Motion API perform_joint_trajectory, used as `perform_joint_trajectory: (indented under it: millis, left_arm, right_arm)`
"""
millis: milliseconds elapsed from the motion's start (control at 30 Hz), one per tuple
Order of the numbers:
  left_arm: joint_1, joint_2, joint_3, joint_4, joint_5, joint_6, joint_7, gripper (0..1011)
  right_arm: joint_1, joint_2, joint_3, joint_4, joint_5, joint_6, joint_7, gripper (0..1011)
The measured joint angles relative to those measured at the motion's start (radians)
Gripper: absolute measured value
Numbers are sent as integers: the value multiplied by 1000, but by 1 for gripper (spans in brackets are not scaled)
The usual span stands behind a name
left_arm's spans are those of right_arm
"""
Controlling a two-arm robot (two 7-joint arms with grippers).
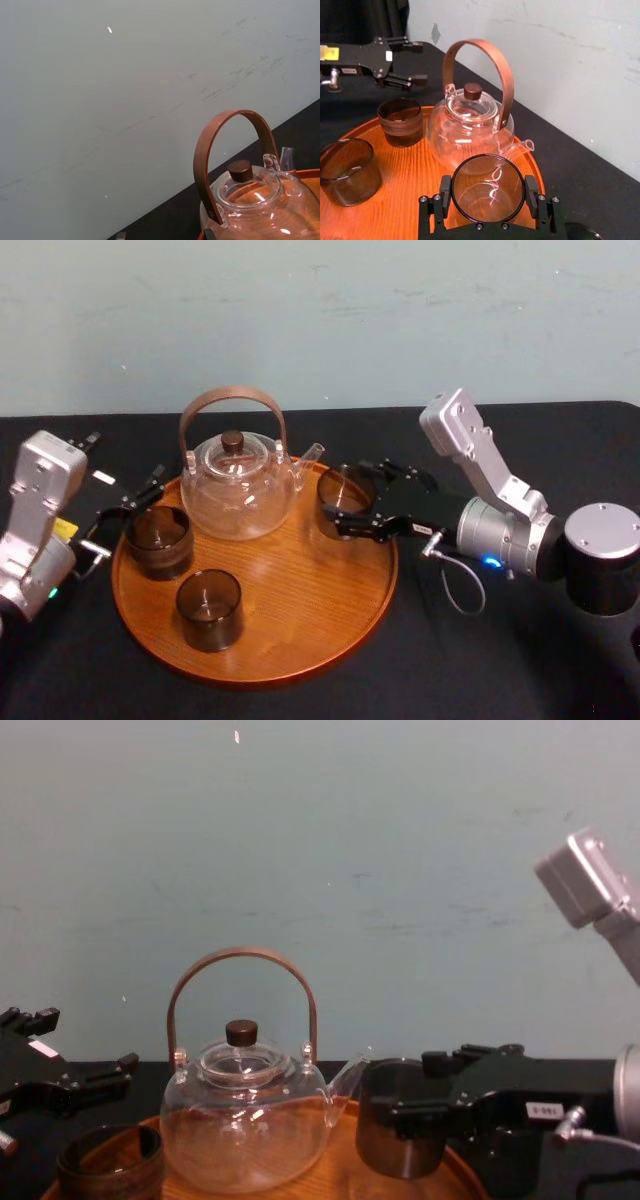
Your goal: Pick up the glass from the table and place it on the tray.
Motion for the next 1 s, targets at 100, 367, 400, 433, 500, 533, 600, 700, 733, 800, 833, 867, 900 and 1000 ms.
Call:
perform_joint_trajectory:
  millis: [100,367,400,433,500,533,600,700,733,800,833,867,900,1000]
  left_arm:
    - [0,0,0,0,0,0,0,1001]
    - [0,0,0,0,0,0,0,1001]
    - [0,0,0,0,0,0,0,1001]
    - [0,0,0,0,0,0,0,1001]
    - [0,0,0,0,0,0,0,1001]
    - [0,0,0,0,0,0,0,1001]
    - [0,0,0,0,0,0,0,1001]
    - [0,0,0,0,0,0,0,1001]
    - [0,0,0,0,0,0,0,1001]
    - [0,0,0,0,0,0,0,1001]
    - [0,0,0,0,0,0,0,1001]
    - [0,0,0,0,0,0,0,1001]
    - [0,0,0,0,0,0,0,1001]
    - [0,0,0,0,0,0,0,1001]
  right_arm:
    - [8,-8,-4,22,-5,-3,0,889]
    - [24,-29,-10,78,-14,-12,0,889]
    - [25,-31,-10,83,-15,-13,0,889]
    - [26,-33,-10,87,-15,-14,0,889]
    - [29,-36,-10,94,-15,-15,2,889]
    - [32,-39,-11,104,-16,-18,4,889]
    - [35,-44,-11,114,-16,-20,7,889]
    - [37,-47,-12,122,-16,-22,9,889]
    - [39,-49,-12,128,-16,-23,11,889]
    - [40,-51,-13,132,-16,-23,12,889]
    - [40,-52,-13,134,-16,-23,12,889]
    - [40,-53,-13,135,-16,-23,13,889]
    - [40,-53,-14,136,-16,-23,13,889]
    - [40,-55,-14,140,-16,-22,14,889]
